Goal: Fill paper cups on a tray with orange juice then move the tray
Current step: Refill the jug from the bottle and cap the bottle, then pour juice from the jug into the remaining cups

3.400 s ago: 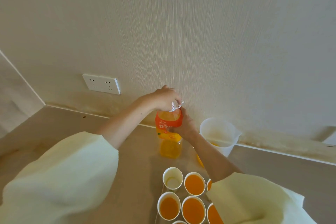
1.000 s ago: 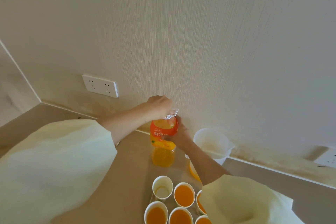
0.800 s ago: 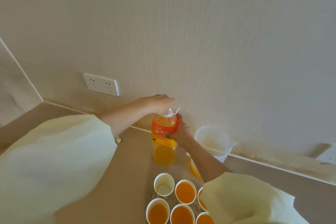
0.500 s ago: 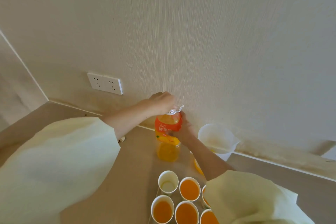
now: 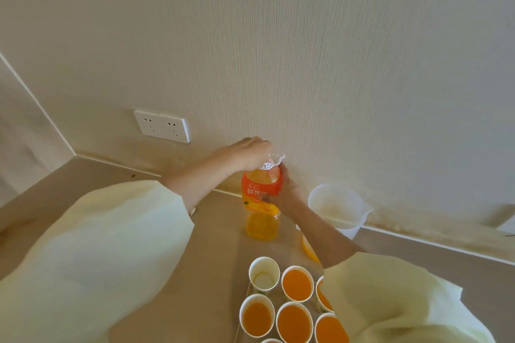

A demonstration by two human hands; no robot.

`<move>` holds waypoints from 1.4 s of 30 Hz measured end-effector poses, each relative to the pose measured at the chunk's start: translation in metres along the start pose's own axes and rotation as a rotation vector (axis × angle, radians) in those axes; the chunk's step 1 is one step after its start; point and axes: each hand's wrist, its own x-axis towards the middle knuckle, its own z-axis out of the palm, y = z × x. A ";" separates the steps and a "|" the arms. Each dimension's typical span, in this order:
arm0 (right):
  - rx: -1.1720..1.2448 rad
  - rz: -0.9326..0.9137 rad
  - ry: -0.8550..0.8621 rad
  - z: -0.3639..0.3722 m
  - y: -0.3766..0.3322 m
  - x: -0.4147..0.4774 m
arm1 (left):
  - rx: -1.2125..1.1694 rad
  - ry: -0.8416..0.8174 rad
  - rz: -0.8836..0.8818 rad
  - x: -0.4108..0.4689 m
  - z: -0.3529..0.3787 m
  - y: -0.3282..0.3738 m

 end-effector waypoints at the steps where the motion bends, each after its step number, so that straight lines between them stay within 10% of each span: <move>1: -0.014 0.003 0.002 0.002 -0.002 0.001 | -0.056 0.002 -0.005 0.002 0.001 0.000; 12: -0.205 0.084 0.101 -0.007 -0.009 -0.019 | 0.197 0.166 -0.037 0.004 0.019 0.019; 18: -0.278 -0.075 0.545 -0.065 0.005 -0.049 | 0.147 0.574 0.077 -0.003 0.058 0.044; 23: -0.143 0.137 0.722 -0.100 0.052 -0.078 | -0.160 0.259 0.119 -0.002 0.116 0.067; 30: 0.132 0.332 0.228 -0.104 0.118 -0.106 | -0.436 -0.113 -0.090 0.022 0.173 0.073; 42: 0.004 0.172 0.337 -0.067 0.120 -0.105 | -0.803 0.025 -0.209 0.038 0.206 0.082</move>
